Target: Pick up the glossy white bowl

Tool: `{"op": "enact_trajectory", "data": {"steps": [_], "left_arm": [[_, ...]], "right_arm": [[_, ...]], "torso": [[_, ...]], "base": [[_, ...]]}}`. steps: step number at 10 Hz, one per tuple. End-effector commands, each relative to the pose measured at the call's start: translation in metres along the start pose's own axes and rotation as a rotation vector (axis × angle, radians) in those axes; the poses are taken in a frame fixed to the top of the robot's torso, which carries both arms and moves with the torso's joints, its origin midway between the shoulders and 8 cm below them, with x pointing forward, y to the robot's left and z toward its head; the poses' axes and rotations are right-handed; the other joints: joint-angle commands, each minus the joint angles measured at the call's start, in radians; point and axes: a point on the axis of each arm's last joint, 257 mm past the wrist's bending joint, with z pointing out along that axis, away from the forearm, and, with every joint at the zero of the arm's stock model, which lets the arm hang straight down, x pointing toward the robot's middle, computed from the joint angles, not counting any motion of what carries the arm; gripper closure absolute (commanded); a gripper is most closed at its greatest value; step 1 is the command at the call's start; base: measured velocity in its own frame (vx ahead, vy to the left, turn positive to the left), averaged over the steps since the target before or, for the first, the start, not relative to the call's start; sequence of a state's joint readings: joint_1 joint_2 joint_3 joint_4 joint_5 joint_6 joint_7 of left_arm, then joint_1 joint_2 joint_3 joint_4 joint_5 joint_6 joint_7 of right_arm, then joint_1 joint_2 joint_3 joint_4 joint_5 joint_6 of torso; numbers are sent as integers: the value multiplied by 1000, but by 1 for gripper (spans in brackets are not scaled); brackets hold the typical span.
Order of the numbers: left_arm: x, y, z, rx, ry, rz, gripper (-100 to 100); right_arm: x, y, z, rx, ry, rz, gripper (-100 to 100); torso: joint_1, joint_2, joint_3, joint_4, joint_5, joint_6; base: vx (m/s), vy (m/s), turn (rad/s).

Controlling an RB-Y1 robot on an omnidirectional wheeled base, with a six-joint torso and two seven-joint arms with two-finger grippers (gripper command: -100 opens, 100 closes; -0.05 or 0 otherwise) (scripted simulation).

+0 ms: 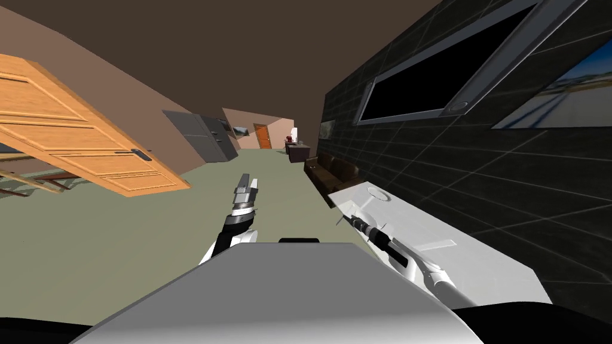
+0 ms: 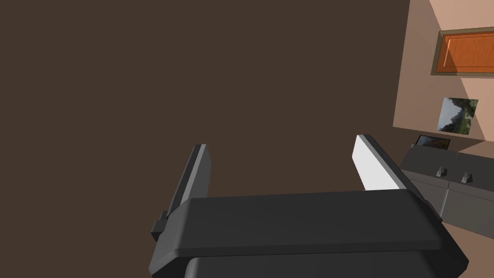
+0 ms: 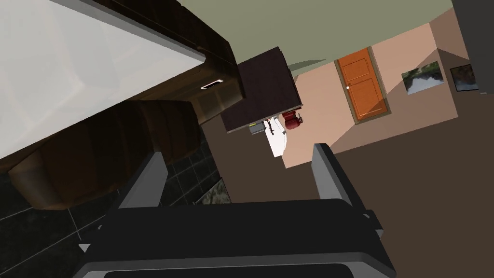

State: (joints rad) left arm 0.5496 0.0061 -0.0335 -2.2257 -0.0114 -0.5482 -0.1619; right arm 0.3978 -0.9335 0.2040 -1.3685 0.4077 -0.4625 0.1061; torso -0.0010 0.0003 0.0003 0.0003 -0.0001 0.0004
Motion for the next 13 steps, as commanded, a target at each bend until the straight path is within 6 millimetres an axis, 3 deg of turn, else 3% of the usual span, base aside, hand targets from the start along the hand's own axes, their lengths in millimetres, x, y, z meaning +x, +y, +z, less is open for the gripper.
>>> {"op": "enact_trajectory", "data": {"steps": [1, 2, 4, 6, 8, 11, 13], "left_arm": [[0, 0, 0, 0, 0, 0, 0], [0, 0, 0, 0, 0, 0, 0], [0, 0, 0, 0, 0, 0, 0], [0, 0, 0, 0, 0, 0, 0], [0, 0, 0, 0, 0, 0, 0], [0, 0, 0, 0, 0, 0, 0], [0, 0, 0, 0, 0, 0, 0]], "right_arm": [[19, -22, -8, 34, 82, -89, -100], [19, -31, -12, 50, 94, -98, -100], [38, -63, -27, 91, 200, -220, -100], [40, -70, -31, 103, 211, -226, -100], [51, -103, -51, 139, 311, -349, -100], [63, -124, -67, 166, 380, -404, -100], [73, -153, -91, 192, 479, -510, -100]], "torso": [[0, 0, 0, 0, 0, 0], [0, 0, 0, 0, 0, 0], [0, 0, 0, 0, 0, 0], [-1, -1, 0, 0, 0, 1], [0, -1, 0, 0, 0, 0], [-1, -1, -1, 0, 0, 1], [-1, -1, -1, 0, 0, 1]], "base": [[-9, 14, 222], [-4, 6, 68], [2, 8, 152], [4, 0, 17], [8, 2, 134], [11, -7, 64], [17, -7, 115]]}}
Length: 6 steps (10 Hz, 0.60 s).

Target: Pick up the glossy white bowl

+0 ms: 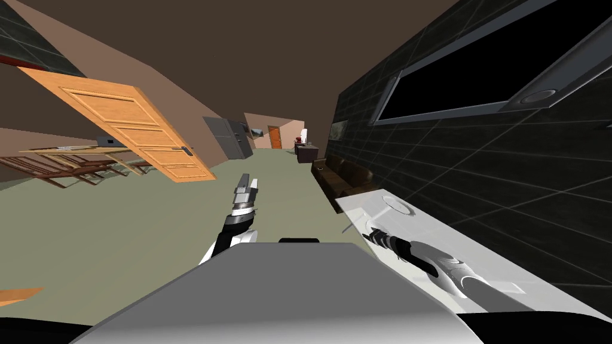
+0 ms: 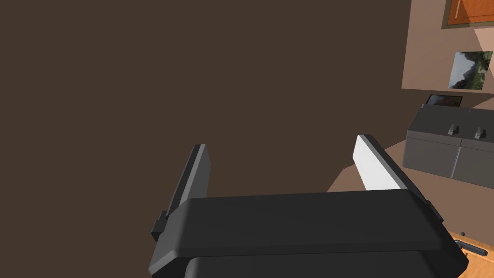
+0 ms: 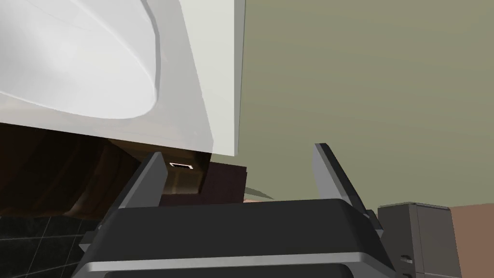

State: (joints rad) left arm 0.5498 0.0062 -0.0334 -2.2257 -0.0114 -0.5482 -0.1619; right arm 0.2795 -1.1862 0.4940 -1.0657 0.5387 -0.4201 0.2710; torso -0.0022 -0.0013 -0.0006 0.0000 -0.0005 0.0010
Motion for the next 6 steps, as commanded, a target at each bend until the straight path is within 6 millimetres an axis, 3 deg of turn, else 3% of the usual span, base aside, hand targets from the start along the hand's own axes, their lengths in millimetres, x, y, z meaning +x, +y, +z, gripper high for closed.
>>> {"op": "enact_trajectory", "data": {"steps": [1, 4, 6], "left_arm": [[0, 0, 0, 0, 0, 0, 0], [0, 0, 0, 0, 0, 0, 0], [0, 0, 0, 0, 0, 0, 0]], "right_arm": [[12, -9, -4, 9, 35, -35, -100], [52, -34, -20, 31, 159, -172, -100], [68, -35, -25, 23, 203, -212, -100]], "torso": [[0, 0, 0, 0, 0, 0], [0, 0, 0, 0, 0, 0], [-1, 0, 0, 0, 0, 0]], "base": [[17, -14, 27], [26, -18, 79], [16, -19, 34]]}}
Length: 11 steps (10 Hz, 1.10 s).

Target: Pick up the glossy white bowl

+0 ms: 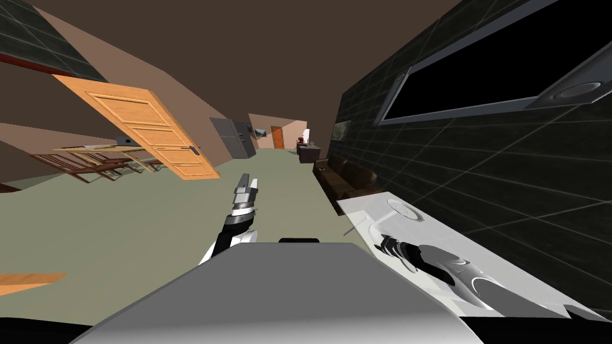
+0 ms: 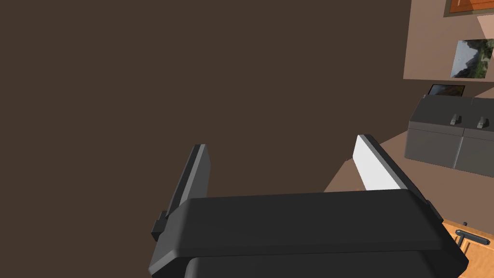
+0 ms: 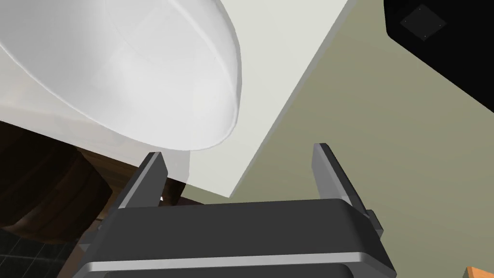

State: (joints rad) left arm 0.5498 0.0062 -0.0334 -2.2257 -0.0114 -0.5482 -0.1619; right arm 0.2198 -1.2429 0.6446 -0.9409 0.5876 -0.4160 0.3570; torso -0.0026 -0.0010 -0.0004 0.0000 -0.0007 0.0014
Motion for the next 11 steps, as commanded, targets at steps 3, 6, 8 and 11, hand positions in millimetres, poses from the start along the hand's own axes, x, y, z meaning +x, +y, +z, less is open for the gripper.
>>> {"op": "enact_trajectory", "data": {"steps": [3, 6, 8, 11], "left_arm": [[0, 0, 0, 0, 0, 0, 0], [0, 0, 0, 0, 0, 0, 0], [0, 0, 0, 0, 0, 0, 0], [0, 0, 0, 0, 0, 0, 0]], "right_arm": [[41, 4, -6, -24, 103, -112, -100], [63, 27, -2, -72, 148, -159, -100], [57, 20, -5, -60, 141, -151, 0], [69, 28, 5, -41, 160, -90, -100]], "torso": [[-1, -1, 0, 0, 0, 0], [-1, 0, 0, 0, 0, 0], [0, 0, 0, 0, 0, 0], [0, 5, 3, 1, 0, -1]], "base": [[25, -32, 52], [23, -38, 24], [5, -12, 2], [-74, -29, 226]]}}
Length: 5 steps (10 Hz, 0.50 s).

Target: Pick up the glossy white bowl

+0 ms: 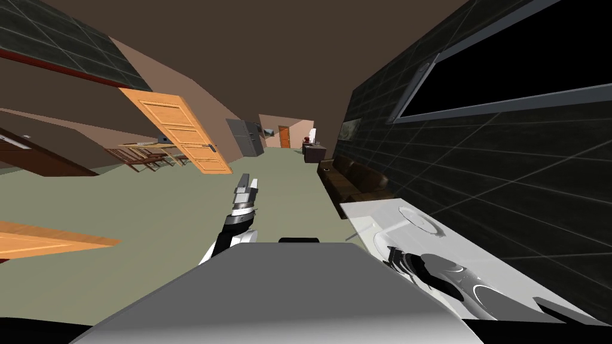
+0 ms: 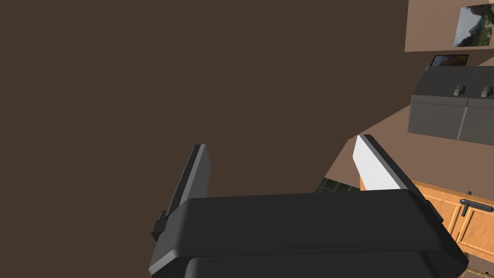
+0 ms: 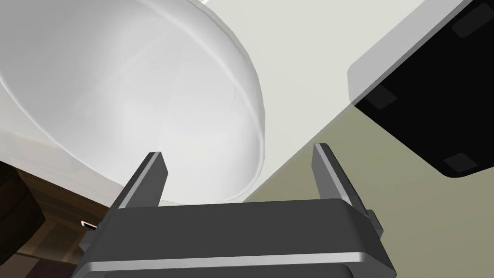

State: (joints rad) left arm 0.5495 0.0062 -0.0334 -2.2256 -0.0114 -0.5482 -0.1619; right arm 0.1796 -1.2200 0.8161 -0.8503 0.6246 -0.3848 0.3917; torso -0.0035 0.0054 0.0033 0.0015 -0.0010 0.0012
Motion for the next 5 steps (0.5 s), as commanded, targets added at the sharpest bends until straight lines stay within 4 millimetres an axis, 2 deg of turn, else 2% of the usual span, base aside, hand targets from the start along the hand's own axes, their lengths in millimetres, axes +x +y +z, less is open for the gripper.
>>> {"op": "enact_trajectory", "data": {"steps": [1, 2, 3, 5], "left_arm": [[0, 0, 0, 0, 0, 0, 0], [0, 0, 0, 0, 0, 0, 0], [0, 0, 0, 0, 0, 0, 0], [0, 0, 0, 0, 0, 0, 0]], "right_arm": [[6, 5, 6, 6, 9, 30, -100], [3, 4, 3, 3, 5, 18, -100], [3, 4, 4, 5, 6, 21, 100], [3, 5, 4, 1, 6, 21, 100]], "torso": [[0, 0, 0, 0, 0, 0], [-1, 0, 0, 0, 0, 0], [0, -2, -1, 0, 0, 1], [1, -5, -3, -1, 1, 0]], "base": [[-76, -44, 169], [-32, -22, 30], [-6, -4, -6], [-3, 1, -4]]}}
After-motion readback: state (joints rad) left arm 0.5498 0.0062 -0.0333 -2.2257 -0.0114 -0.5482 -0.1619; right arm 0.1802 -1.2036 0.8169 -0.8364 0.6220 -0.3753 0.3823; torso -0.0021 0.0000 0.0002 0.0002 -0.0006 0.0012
